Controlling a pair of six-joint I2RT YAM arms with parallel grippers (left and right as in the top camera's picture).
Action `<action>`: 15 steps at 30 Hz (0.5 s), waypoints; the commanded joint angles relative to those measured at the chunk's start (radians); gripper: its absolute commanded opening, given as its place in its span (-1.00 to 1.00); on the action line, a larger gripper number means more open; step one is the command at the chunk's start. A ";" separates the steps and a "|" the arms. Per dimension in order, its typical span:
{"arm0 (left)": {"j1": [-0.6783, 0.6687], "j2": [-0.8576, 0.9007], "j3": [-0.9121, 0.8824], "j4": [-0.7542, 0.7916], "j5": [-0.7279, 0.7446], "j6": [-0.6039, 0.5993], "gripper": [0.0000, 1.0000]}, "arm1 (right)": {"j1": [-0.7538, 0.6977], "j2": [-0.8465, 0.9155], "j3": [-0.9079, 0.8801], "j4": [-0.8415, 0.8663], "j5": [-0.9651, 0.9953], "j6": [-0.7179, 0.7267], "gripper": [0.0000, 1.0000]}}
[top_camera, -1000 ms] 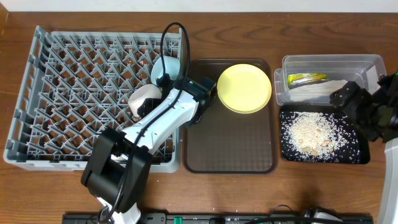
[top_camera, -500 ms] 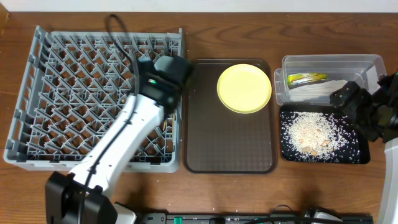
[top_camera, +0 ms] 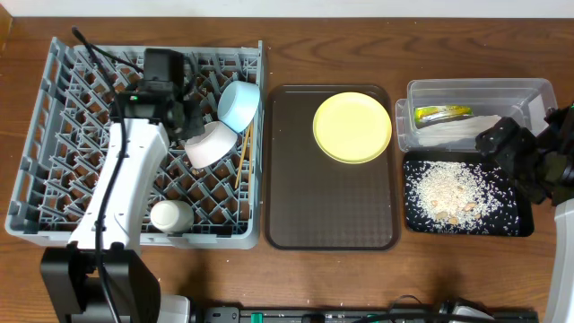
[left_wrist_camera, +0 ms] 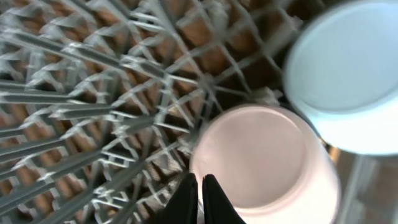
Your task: Sort waste into correct bins and load items into the dishwasher
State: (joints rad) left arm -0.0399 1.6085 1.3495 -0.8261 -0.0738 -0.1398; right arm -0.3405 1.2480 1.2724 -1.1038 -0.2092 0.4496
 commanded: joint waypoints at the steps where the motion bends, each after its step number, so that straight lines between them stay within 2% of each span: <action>1: 0.002 0.006 -0.008 -0.001 0.166 0.153 -0.85 | -0.012 -0.012 0.000 -0.002 -0.002 0.010 0.99; 5: 0.002 0.029 -0.011 0.020 0.168 0.211 -0.85 | -0.012 -0.012 0.000 -0.002 -0.002 0.010 0.98; 15: 0.003 0.099 -0.013 -0.051 0.198 0.153 -0.85 | -0.012 -0.012 0.000 -0.002 -0.002 0.010 0.98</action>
State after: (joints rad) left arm -0.0399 1.7115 1.3468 -0.8482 0.1005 0.0257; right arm -0.3405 1.2480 1.2724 -1.1038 -0.2092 0.4496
